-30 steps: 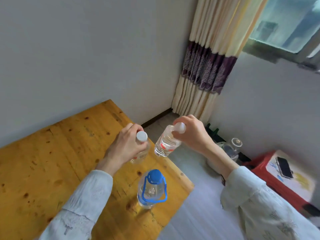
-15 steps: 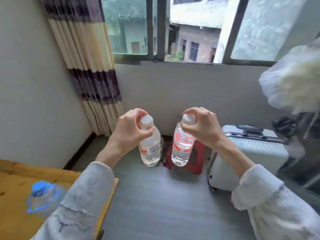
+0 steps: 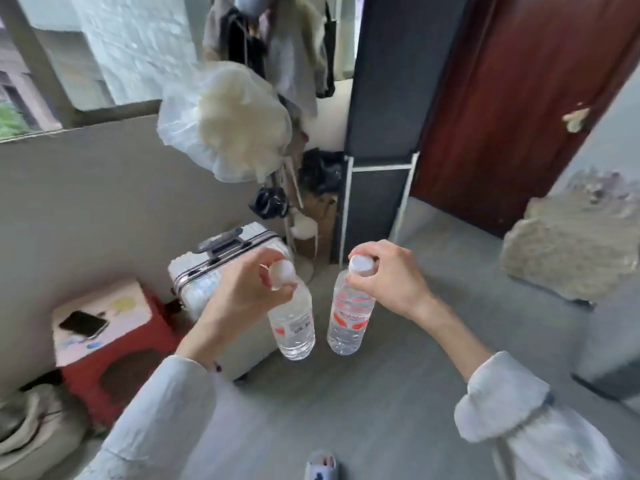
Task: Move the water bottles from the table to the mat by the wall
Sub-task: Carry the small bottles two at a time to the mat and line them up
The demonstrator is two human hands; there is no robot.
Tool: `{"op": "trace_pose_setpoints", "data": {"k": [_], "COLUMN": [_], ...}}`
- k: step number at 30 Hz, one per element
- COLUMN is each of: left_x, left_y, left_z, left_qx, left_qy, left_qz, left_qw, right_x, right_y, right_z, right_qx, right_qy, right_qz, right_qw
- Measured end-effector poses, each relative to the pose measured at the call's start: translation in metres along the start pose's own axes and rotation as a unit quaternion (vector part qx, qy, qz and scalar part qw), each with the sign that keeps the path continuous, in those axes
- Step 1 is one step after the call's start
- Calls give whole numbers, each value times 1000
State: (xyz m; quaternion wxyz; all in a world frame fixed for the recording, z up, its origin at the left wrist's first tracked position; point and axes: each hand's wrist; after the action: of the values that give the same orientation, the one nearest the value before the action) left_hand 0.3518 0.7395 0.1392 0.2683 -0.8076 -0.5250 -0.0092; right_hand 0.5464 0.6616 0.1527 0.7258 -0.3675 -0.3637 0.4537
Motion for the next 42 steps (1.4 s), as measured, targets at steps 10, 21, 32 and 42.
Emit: {"op": "trace_pose_setpoints", "data": {"k": [10, 21, 32, 42], "left_x": [223, 389, 554, 712], "left_y": [202, 417, 633, 836], "left_z": [-15, -41, -90, -115], "left_qx": [-43, -60, -46, -70], "left_qy": [80, 117, 133, 115], "left_qz": [224, 387, 426, 451], "left_qw": [970, 912, 894, 883], "right_x": [94, 185, 316, 430], "right_y": [-72, -131, -204, -269], "right_z": [-199, -389, -596, -795], "right_qx": [-55, -70, -63, -78], "right_qy": [219, 344, 362, 379], "right_qz": [-99, -149, -160, -146], "right_qw": [969, 924, 916, 910]}}
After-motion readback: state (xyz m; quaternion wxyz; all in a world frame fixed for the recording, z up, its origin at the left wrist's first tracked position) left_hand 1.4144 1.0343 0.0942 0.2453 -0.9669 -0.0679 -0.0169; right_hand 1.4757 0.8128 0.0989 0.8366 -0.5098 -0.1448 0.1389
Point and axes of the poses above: each hand's wrist, its own x-axis towards the middle knuckle, its own y-axis out of the palm, z = x × y, and after that the axes turned 15 degrees about -x, right-handed
